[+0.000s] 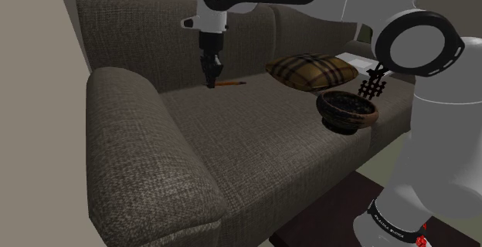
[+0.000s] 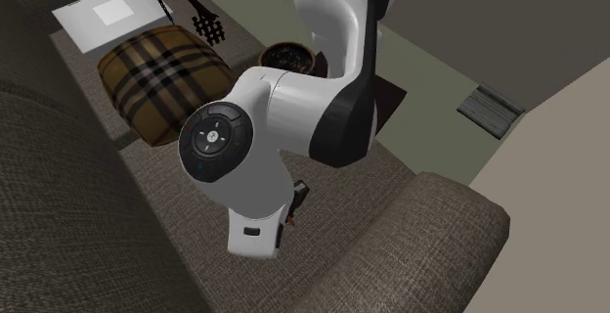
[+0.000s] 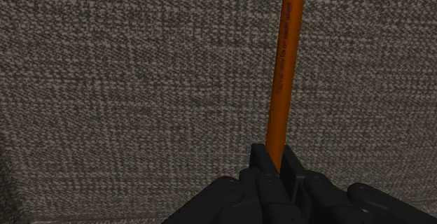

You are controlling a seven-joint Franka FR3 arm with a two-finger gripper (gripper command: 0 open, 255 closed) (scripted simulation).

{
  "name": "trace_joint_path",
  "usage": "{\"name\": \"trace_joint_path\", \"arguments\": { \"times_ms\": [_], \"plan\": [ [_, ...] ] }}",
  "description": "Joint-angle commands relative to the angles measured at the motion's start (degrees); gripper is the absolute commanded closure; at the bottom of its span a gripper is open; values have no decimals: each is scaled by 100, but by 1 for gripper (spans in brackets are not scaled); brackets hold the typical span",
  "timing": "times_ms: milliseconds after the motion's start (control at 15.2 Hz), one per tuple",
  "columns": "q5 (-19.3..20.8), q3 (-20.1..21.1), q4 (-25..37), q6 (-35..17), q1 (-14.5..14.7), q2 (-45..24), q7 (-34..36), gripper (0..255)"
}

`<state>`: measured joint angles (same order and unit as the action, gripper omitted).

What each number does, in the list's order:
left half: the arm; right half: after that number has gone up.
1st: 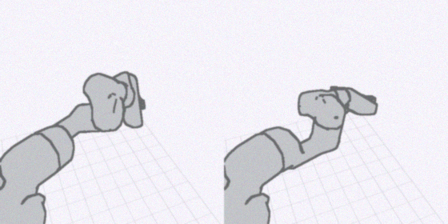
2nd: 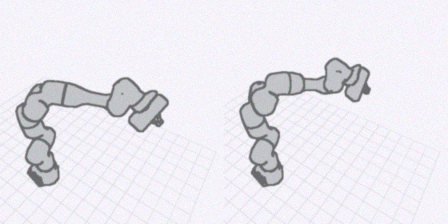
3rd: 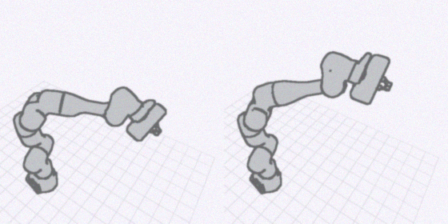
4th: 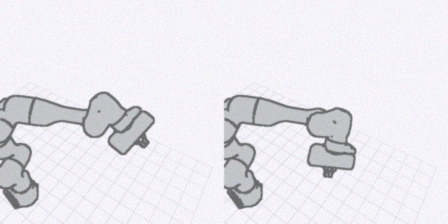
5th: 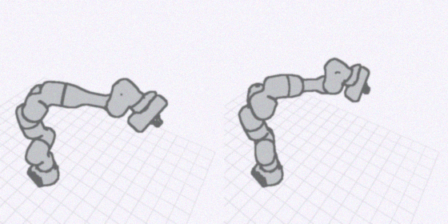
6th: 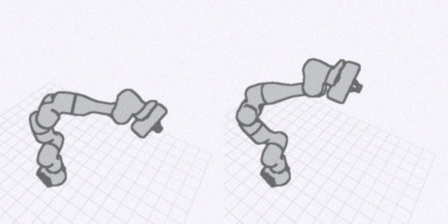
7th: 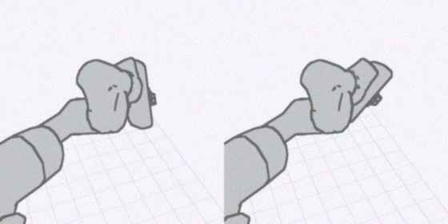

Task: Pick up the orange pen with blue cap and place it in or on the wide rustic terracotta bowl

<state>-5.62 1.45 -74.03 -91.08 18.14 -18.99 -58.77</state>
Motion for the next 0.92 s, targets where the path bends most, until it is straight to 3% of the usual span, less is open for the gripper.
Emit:
{"name": "trace_joint_path", "arguments": {
  "times_ms": [0, 858],
  "plan": [
    [1, 0, 244, 191, -2, -55, 16, 255],
    [4, 13, 2129, 1483, -8, -643, 142, 255]
  ]
}}
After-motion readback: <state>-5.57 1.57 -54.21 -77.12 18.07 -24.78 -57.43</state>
